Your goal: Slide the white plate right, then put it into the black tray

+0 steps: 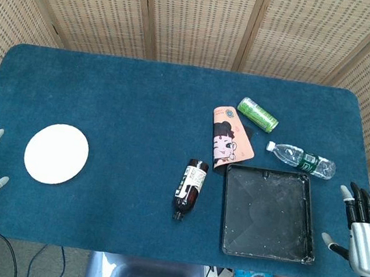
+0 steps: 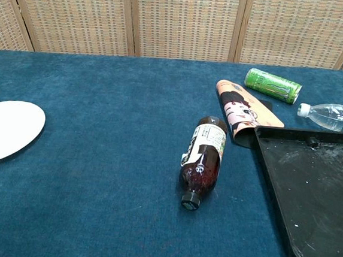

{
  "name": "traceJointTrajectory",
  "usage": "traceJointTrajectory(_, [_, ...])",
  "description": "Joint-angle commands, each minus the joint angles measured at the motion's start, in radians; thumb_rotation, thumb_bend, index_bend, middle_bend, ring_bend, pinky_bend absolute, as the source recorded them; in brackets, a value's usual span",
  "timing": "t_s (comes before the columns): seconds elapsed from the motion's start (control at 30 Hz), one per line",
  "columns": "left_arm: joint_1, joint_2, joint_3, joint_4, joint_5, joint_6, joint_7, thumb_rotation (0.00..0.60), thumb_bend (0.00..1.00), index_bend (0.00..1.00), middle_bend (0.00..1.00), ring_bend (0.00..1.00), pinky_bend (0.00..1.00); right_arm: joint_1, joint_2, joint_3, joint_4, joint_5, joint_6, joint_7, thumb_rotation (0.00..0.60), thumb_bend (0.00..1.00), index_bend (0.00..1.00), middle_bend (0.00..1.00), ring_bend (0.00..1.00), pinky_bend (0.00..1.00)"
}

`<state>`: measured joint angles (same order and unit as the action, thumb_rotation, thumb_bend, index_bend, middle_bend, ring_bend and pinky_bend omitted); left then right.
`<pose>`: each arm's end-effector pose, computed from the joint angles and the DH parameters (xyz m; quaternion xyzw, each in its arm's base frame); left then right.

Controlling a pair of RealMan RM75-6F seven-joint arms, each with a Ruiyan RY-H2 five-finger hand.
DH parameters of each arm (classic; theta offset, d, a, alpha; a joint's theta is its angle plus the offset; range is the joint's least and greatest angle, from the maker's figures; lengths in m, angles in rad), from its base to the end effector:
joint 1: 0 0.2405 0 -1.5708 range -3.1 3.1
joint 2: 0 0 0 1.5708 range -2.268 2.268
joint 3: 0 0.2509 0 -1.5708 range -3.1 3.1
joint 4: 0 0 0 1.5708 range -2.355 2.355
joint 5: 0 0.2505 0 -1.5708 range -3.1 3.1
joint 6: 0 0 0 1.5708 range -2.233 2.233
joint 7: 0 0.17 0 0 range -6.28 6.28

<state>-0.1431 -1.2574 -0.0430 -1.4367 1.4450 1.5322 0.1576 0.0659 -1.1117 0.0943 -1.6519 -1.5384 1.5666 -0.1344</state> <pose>-0.3375 0.2297 0.1024 -0.6099 -0.3130 -0.3492 0.6388 -0.3018 -0.2131 0.1356 0.5938 -0.3181 0.3974 0.6231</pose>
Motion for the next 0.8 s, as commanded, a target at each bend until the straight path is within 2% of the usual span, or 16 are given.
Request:
traceJointTrajectory(0.03, [0.002, 0.0, 0.002, -0.001, 0.009, 0.0, 0.001, 0.6, 0.0, 0.0, 0.0, 0.0, 0.0, -0.001, -0.001, 0.001, -0.004, 0.003, 0.001, -0.015, 0.6, 0.0, 0.0, 0.0, 0.0, 0.0])
traceJointTrajectory(0.37, [-0.007, -0.019, 0.012, 0.021, 0.01, -0.05, -0.022, 0.6, 0.0, 0.0, 0.0, 0.0, 0.0, 0.0, 0.004, 0.001, -0.012, 0.007, -0.005, -0.005, 0.6, 0.0, 0.0, 0.0, 0.0, 0.0])
traceJointTrajectory(0.57, [-0.042, -0.119, 0.024, 0.162, 0.005, -0.151, -0.134, 0.6, 0.01, 0.01, 0.0, 0.0, 0.0, 0.0, 0.008, 0.001, -0.017, 0.01, -0.009, 0.001, 0.6, 0.0, 0.0, 0.0, 0.0, 0.0])
traceJointTrajectory(0.8, [-0.073, -0.248, 0.026, 0.363, 0.0, -0.235, -0.248, 0.6, 0.11, 0.14, 0.0, 0.0, 0.0, 0.002, 0.012, 0.001, -0.017, 0.016, -0.018, 0.013, 0.6, 0.0, 0.0, 0.0, 0.0, 0.0])
